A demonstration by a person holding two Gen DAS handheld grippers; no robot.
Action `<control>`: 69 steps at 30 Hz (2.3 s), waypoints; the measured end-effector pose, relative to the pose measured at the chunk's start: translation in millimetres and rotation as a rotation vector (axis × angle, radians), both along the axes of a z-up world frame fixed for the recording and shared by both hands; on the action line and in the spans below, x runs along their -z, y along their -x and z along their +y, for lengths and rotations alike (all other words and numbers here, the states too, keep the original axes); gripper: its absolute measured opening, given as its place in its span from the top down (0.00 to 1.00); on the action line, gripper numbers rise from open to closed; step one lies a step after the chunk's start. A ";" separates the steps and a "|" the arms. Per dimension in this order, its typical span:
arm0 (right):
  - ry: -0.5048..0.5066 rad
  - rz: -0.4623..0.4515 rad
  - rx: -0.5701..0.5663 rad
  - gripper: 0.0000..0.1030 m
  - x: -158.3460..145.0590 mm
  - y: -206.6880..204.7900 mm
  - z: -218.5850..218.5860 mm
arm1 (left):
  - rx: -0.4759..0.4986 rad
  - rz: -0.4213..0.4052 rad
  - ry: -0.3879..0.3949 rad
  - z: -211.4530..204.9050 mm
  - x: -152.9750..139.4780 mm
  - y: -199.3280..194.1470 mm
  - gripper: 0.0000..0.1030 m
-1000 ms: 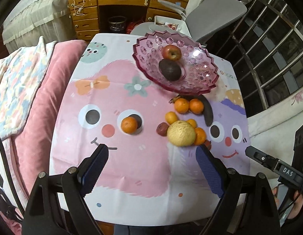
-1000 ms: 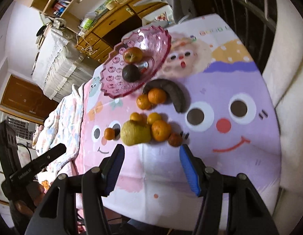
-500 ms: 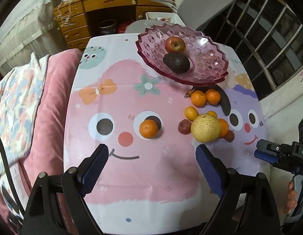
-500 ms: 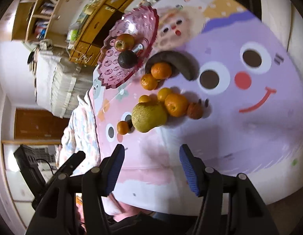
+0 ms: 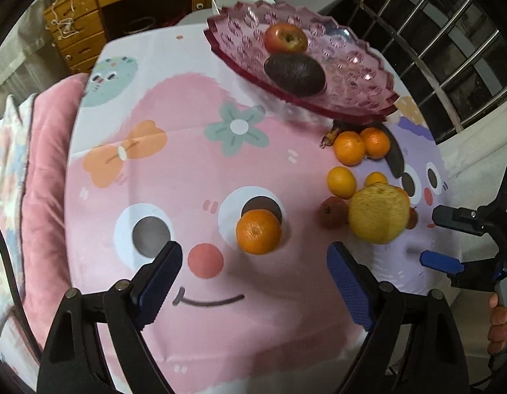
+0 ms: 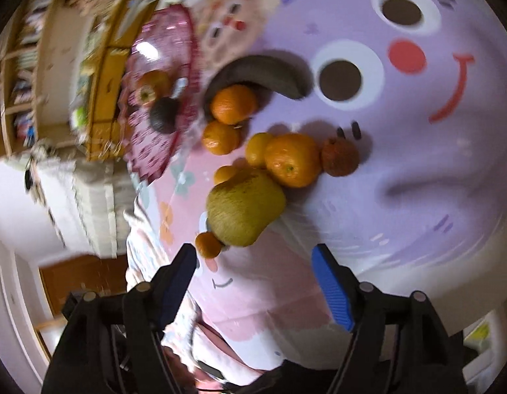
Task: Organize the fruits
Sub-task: 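Grasp the orange with the left tool while the right tool grasps the yellow pear, then place the orange and pear into the pink bowl, opening both tools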
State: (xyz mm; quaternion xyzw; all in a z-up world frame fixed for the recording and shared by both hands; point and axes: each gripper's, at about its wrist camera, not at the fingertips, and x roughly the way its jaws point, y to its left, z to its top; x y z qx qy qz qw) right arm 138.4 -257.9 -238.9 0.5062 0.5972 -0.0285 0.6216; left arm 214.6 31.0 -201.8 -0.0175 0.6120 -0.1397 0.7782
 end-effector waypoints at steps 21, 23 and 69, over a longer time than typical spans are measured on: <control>-0.097 0.191 0.195 0.26 50.8 -35.0 24.2 | 0.019 0.089 0.108 -3.0 63.0 -23.7 0.45; -0.100 0.203 0.210 0.26 53.1 -37.8 25.1 | 0.021 0.082 0.109 -3.1 64.3 -24.5 0.50; 0.229 -0.186 -0.229 0.35 -69.5 -103.8 5.7 | -0.073 -0.160 0.130 -39.1 -60.6 -20.7 0.64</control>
